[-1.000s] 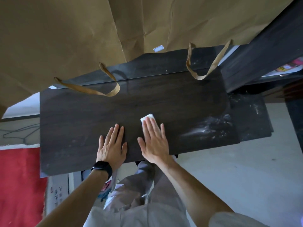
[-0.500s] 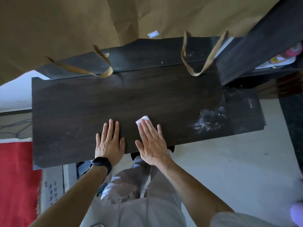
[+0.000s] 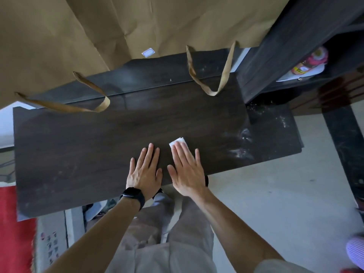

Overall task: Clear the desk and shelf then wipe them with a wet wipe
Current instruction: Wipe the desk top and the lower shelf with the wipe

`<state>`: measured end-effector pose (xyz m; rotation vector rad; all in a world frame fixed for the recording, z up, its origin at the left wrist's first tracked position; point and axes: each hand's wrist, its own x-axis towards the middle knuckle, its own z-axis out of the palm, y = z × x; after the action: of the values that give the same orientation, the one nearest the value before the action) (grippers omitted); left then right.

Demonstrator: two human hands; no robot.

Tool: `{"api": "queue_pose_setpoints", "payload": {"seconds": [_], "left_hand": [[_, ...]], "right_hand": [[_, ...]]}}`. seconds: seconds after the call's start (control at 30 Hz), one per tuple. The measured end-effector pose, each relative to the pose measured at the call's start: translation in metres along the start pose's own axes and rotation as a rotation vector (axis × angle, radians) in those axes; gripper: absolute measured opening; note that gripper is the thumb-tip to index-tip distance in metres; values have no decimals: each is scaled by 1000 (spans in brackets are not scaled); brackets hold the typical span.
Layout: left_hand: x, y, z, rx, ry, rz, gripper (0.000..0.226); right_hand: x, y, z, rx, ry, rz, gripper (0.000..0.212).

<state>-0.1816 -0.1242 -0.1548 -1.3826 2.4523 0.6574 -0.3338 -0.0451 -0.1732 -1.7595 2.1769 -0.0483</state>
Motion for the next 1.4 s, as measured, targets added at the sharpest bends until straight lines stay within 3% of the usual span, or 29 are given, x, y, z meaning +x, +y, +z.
{"api": "queue_pose_setpoints", "payload": {"seconds": [0.07, 0.2, 0.27, 0.33, 0.43, 0.47, 0.5, 0.6, 0.67, 0.8, 0.93, 1.1, 1.23, 1.4], "left_hand": [[1, 4, -1, 18, 6, -3, 66], [10, 17, -3, 34, -14, -35, 67], [14, 28, -4, 41, -11, -45, 66], [15, 39, -3, 50, -11, -46, 65], [22, 60, -4, 49, -10, -61, 65], [25, 68, -4, 47, -10, -62, 65], [30, 76, -4, 50, -2, -58, 64], [44, 95, -4, 53, -4, -71, 63], [50, 105, -1, 42, -7, -113, 64], [48, 120, 2, -1, -30, -193, 65], [46, 125, -1, 4, -35, -213, 65], [47, 132, -4, 5, -48, -233, 66], [47, 131, -5, 25, -59, -228, 67], [46, 129, -1, 16, -62, -226, 70]], "right_hand": [[4, 43, -8, 7, 26, -3, 61], [7, 154, -32, 37, 119, 536, 63], [10, 160, -35, 68, 151, 642, 65], [7, 126, -29, 68, 151, 551, 68], [-11, 82, -15, 25, 22, 62, 67], [-9, 91, -17, 13, 15, -15, 66], [-2, 110, -21, 18, 36, 7, 65], [29, 176, -38, 25, 123, 367, 65], [49, 196, -48, 67, 122, 500, 67], [38, 180, -45, 214, 189, 653, 67], [-20, 174, -28, 239, 198, 746, 66], [-20, 178, -21, 231, 163, 797, 71], [4, 188, -33, 128, 147, 669, 75], [72, 183, -49, -30, 175, 149, 78]]}}
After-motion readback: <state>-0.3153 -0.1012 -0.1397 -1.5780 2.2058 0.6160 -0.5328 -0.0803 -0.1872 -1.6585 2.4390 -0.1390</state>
